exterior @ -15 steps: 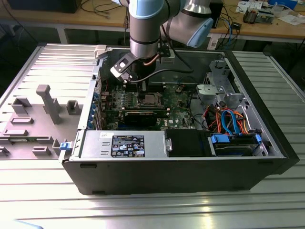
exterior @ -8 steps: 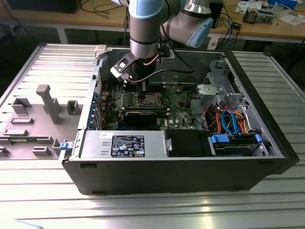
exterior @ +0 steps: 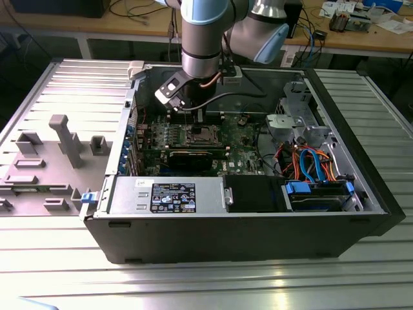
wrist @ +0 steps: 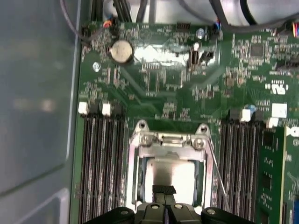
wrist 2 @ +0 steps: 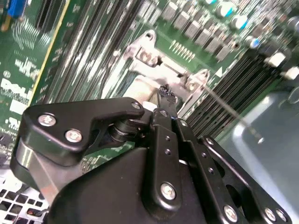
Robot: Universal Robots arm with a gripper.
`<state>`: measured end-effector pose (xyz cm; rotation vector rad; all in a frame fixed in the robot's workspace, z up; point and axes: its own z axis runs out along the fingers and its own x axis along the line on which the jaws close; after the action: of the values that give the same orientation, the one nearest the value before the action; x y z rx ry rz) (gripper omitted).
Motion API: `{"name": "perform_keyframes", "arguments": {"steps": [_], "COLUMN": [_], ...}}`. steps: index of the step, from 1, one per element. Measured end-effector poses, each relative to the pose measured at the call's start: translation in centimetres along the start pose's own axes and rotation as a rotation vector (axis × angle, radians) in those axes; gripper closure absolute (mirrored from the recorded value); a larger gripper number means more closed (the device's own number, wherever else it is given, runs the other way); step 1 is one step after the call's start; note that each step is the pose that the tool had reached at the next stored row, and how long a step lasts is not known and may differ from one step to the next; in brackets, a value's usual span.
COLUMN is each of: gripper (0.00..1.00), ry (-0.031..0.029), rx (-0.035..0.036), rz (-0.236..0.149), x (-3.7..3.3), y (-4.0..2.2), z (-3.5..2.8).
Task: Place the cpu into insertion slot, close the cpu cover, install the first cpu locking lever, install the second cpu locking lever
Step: 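Close the cpu cover, then install the first cpu locking lever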
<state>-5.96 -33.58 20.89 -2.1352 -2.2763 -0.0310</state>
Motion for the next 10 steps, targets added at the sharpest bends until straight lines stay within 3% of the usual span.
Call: {"name": "perform_keyframes", "arguments": {"steps": [2, 4, 10], "gripper": [0.89, 0.89, 0.89], "ry": [0.0, 0.0, 0.0], "rx": [0.0, 0.0001, -0.0001], "rz": [0.0, 0.0, 0.0], "x": [-0.04, -0.06, -0.05], "y": [0.71, 0.97, 1.01], "z": [0.0, 0.0, -0.02]}}
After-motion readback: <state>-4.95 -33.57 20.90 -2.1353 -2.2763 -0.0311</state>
